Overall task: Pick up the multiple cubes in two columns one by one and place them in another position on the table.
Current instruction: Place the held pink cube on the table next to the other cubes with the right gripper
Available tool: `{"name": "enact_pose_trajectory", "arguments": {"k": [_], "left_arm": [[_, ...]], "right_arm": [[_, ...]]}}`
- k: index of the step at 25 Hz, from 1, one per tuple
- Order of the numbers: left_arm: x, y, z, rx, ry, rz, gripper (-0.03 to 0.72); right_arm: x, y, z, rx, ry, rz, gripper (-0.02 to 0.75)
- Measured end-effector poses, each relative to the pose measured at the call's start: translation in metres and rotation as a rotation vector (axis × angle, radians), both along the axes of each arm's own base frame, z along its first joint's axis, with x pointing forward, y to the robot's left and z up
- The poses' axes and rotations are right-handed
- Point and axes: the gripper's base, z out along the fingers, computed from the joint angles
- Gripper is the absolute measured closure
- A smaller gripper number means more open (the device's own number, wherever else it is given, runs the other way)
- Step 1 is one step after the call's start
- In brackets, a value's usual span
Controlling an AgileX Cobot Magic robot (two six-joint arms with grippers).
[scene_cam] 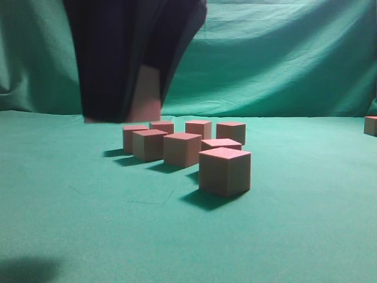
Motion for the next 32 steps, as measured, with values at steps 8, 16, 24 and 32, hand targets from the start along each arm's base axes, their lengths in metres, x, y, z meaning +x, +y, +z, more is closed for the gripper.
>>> {"name": "enact_pose_trajectory", "arguments": {"k": [8,16,24,32], "left_arm": [[0.000,0.000,0.000,0.000,0.000,0.000,0.688],[0.000,0.000,0.000,0.000,0.000,0.000,0.688],[0.000,0.000,0.000,0.000,0.000,0.000,0.688],[0.000,0.000,0.000,0.000,0.000,0.000,0.688]], "right_arm": [[0.016,0.007,-0.022,-0.107,-0.088,0.077,0.482],[0.025,0.014,-0.032,-0.078,-0.165,0.107,0.482],[0.034,0.014,-0.051,-0.112,-0.152,0.096,0.482],[0.035,0.013,-0.057,-0.132,-0.141,0.094,0.482]]}}
